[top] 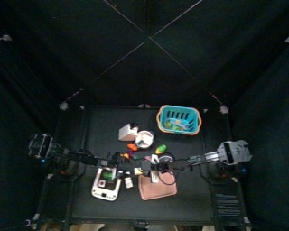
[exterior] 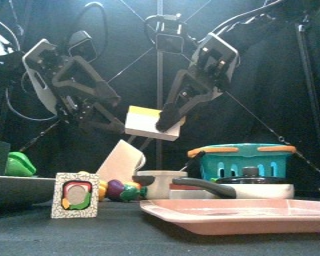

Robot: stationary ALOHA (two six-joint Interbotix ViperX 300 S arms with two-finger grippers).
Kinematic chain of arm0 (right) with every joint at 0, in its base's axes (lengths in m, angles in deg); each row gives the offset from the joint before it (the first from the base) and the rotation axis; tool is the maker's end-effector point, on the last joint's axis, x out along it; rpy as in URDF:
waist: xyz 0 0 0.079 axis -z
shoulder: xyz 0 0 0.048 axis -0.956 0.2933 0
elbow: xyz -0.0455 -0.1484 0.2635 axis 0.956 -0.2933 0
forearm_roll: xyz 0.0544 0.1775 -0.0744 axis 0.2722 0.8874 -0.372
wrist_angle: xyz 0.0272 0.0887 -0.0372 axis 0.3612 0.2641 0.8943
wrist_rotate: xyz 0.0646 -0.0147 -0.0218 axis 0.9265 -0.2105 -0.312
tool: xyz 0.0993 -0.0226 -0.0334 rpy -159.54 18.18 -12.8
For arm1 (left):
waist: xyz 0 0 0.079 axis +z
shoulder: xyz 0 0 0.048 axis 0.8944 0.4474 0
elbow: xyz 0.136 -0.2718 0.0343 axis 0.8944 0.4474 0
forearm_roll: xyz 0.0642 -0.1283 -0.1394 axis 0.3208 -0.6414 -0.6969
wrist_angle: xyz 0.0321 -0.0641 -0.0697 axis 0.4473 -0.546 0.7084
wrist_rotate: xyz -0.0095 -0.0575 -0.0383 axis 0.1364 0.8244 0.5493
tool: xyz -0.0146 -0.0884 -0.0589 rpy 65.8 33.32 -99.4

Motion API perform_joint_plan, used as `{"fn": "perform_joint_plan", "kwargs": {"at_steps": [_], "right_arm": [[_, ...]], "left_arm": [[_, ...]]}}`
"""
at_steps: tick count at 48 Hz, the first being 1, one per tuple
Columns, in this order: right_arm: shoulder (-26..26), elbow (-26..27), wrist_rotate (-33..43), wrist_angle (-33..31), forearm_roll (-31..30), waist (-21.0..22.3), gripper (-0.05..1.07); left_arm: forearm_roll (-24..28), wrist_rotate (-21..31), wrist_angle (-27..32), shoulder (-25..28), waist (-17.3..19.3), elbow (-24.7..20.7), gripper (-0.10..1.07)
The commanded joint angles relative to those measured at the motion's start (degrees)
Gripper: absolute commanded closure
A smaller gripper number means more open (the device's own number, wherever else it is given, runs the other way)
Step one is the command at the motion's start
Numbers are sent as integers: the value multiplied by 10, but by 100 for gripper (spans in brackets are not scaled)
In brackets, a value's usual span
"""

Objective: Hand over egg sushi

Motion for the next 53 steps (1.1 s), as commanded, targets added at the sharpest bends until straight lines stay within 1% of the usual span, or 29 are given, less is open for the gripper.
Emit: {"fn": "perform_joint_plan", "kwargs": {"at_steps": [1,8,15,22,34,41,53], "right_arm": [[-20,15,-1,6,4,5,47],[-20,15,-2,35,2,9,47],[-20,14,-2,41,-2,16,47],[-20,11,-2,47,-8,17,47],[-18,9,-3,58,-13,17,47],[-18,5,-4,67,-12,18,47],[-18,-5,-8,79,-20,19,46]], "left_arm": [[-16,-18,16,3,-1,-25,-6],[-31,-61,36,15,0,-46,-6],[-48,-94,37,29,-1,-55,-6],[-67,-107,30,38,-1,-55,-6],[-68,-108,12,40,0,-53,-4],[-67,-109,1,40,-1,-51,4],[-67,-109,0,40,-1,-47,28]]}}
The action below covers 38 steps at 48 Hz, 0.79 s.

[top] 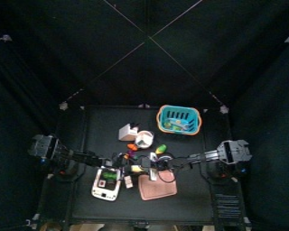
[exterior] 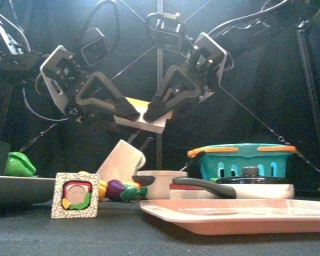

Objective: Hand over egg sushi

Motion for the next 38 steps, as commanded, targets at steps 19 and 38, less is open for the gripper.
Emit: {"fn": "perform_joint_plan", "kwargs": {"at_steps": [19,38], "right_arm": [[-22,-20,4,8,-24,-1,38],[-27,-26,5,8,-19,-1,8]], "left_arm": [[-2,4,-6,-4,2,-2,34],[-3,4,-6,-5,2,2,34]]}}
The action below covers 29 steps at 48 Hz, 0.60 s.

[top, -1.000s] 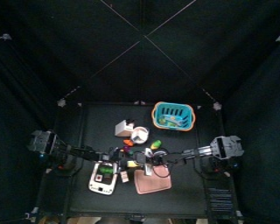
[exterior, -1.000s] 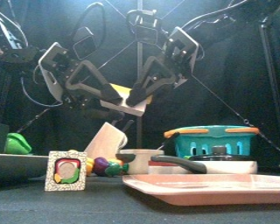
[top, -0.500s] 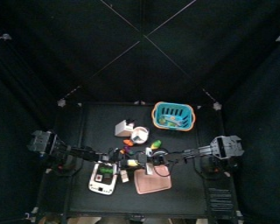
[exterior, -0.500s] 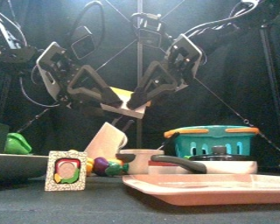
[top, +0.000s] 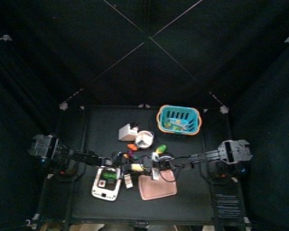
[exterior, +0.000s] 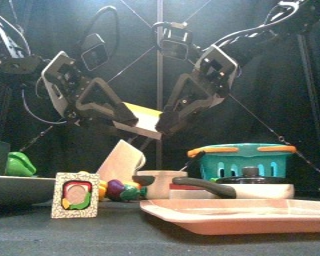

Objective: Hand over egg sushi

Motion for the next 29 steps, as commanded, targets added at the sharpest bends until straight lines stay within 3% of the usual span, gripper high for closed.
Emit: {"fn": "perform_joint_plan", "kwargs": {"at_steps": [1,29], "right_arm": [[-23,3,-1,3,2,1,7],[-69,-61,-1,-2,18,1,6]], "left_arm": [[-2,0,-5,-6,-1,-4,34],[-13,-2,-6,-21,0,15,34]]}}
